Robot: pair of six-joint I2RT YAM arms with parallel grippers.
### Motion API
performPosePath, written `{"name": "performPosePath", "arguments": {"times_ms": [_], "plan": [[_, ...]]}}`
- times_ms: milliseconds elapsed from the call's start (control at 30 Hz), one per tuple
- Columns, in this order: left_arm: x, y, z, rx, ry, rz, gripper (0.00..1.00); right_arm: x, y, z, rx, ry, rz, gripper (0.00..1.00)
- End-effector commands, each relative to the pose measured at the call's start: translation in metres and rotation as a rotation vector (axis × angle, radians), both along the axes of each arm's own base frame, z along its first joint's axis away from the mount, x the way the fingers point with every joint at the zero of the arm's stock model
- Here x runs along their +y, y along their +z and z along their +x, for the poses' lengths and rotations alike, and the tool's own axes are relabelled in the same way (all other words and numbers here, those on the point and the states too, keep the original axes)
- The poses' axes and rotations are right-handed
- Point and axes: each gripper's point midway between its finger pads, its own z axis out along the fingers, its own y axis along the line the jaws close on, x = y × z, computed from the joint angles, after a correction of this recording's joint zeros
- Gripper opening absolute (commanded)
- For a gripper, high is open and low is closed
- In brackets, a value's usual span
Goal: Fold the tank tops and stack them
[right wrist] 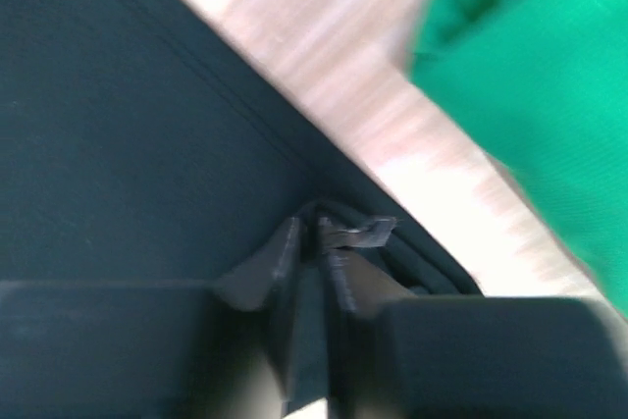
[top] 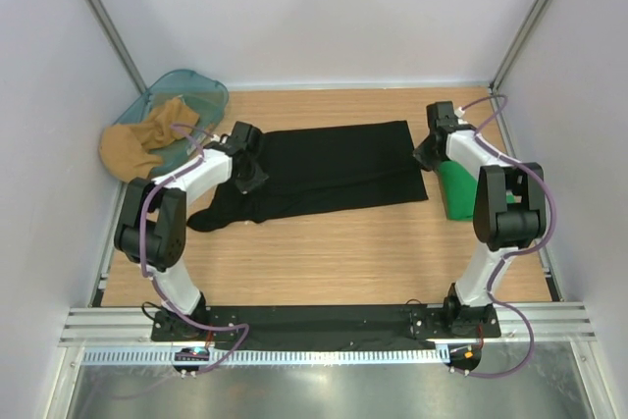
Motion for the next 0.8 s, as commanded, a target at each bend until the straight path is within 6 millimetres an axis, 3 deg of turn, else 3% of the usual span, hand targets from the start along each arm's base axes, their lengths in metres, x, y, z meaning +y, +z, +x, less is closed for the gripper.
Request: {"name": "performPosePath", "arguments": {"times_ms": [0, 33, 67, 133, 167, 200, 367, 433, 467, 500, 567, 600, 767], "plan": [[0.007, 0.015, 0.026, -0.070, -0.016, 0.015, 0.12, -0.005, 0.021, 0.025, -0.051, -0.011, -0.075, 0.27], [0.008, 0.020, 0.029, -0.084, -0.019, 0.016, 0.17, -0.007, 0.024, 0.027, -0.055, -0.019, -0.085, 0.31], [0.009, 0.023, 0.031, -0.096, -0.027, 0.017, 0.30, -0.009, 0.032, 0.027, -0.074, -0.025, -0.092, 0.36], [0.008, 0.037, 0.034, -0.139, -0.041, 0.007, 0.44, -0.012, 0.036, 0.021, -0.085, -0.026, -0.107, 0.49], [0.009, 0.042, 0.035, -0.154, -0.041, 0.008, 0.60, -0.015, 0.048, 0.020, -0.117, -0.033, -0.115, 0.53], [0.010, 0.044, 0.034, -0.167, -0.046, 0.011, 0.64, -0.016, 0.048, 0.012, -0.117, -0.032, -0.121, 0.57], [0.011, 0.074, 0.024, -0.234, -0.066, -0.006, 0.67, -0.021, 0.069, -0.012, -0.171, -0.009, -0.146, 0.58], [0.012, 0.075, 0.012, -0.232, -0.075, -0.018, 0.67, -0.017, 0.070, -0.028, -0.196, 0.012, -0.129, 0.56], [0.012, 0.086, 0.007, -0.260, -0.081, -0.032, 0.66, -0.018, 0.068, -0.034, -0.195, 0.013, -0.126, 0.55], [0.013, 0.079, -0.002, -0.243, -0.087, -0.034, 0.65, -0.015, 0.058, -0.045, -0.175, 0.029, -0.112, 0.54], [0.010, 0.087, -0.015, -0.257, -0.106, -0.063, 0.65, -0.012, 0.056, -0.053, -0.182, 0.041, -0.092, 0.53], [0.011, 0.080, -0.024, -0.238, -0.111, -0.065, 0.64, -0.009, 0.045, -0.062, -0.154, 0.050, -0.082, 0.53], [0.021, 0.075, -0.052, -0.223, -0.121, -0.051, 0.66, 0.000, 0.027, -0.075, -0.155, 0.071, -0.026, 0.57]]}}
